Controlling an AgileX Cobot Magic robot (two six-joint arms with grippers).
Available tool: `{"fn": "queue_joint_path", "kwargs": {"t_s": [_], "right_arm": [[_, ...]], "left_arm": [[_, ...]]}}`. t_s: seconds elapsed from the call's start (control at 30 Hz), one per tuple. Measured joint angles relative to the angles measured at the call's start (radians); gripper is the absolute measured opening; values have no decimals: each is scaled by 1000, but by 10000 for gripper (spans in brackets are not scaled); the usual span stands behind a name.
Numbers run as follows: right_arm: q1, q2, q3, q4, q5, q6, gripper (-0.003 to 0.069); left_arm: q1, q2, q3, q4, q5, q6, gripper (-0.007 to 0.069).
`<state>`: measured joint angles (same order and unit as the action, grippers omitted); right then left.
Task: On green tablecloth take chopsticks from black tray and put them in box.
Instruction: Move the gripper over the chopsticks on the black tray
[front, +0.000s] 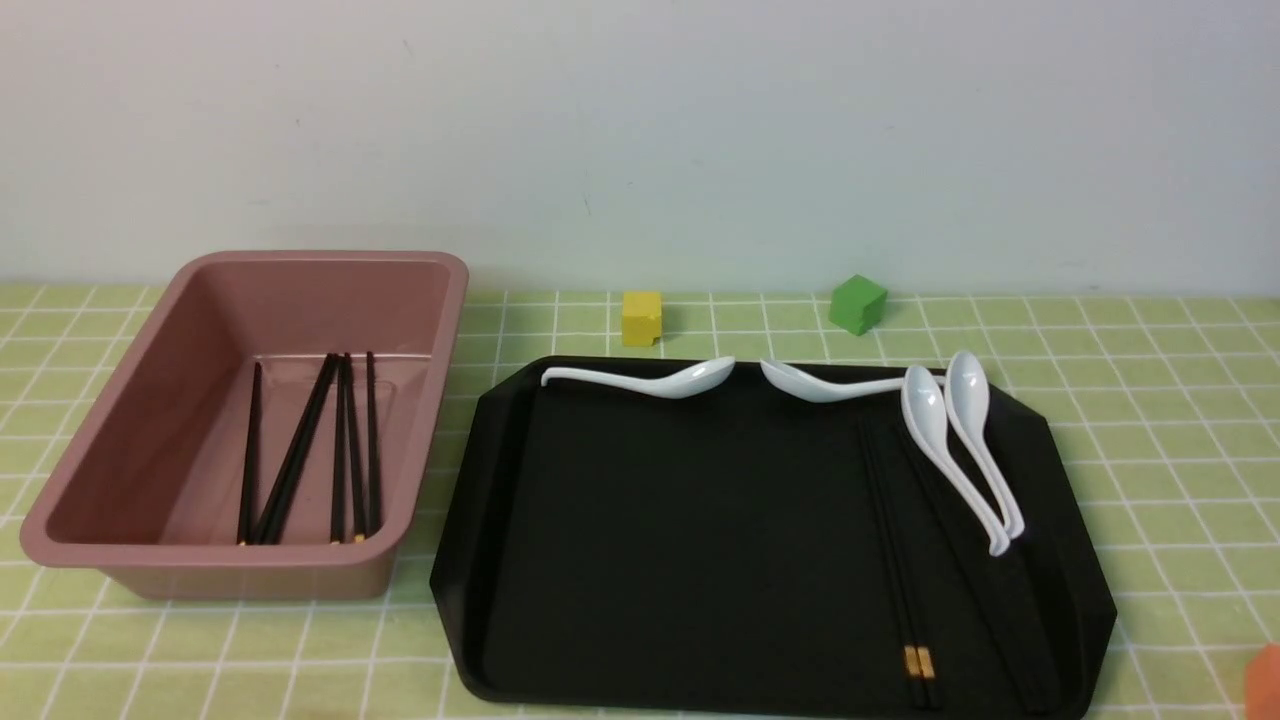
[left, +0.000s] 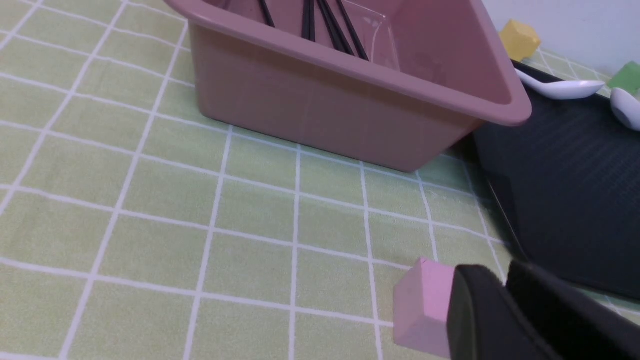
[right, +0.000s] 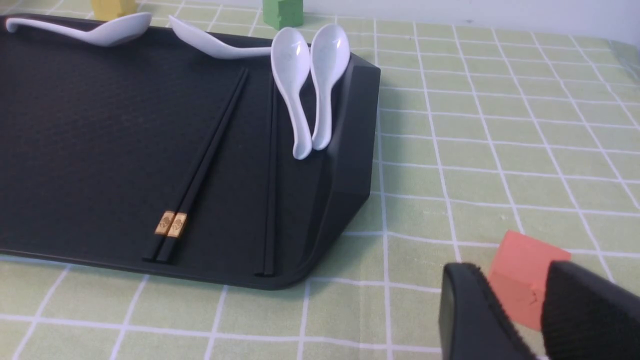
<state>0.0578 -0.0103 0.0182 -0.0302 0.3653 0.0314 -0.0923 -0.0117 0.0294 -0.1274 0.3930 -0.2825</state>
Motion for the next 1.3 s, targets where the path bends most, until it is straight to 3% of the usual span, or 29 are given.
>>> {"fn": "queue_joint_path", "kwargs": {"t_s": [0.37,0.6,0.7,0.73,0.93,1.3], "right_arm": [[0,0,0,-63,0,-20,240],[0,0,2,-176,-16,-8,240],[0,0,6,-86,-94,98,240],[0,0,6,-5,-155,198,240],[0,0,6,302,-365,516,240],[0,0,-3,342,-450,596,235]], "left_arm": [[0,0,0,0,0,0,106],[0,0,0,0,0,0,113],[0,0,0,0,0,0,113],[0,0,0,0,0,0,113],[0,0,0,0,0,1,114],[0,0,0,0,0,2,129]]}}
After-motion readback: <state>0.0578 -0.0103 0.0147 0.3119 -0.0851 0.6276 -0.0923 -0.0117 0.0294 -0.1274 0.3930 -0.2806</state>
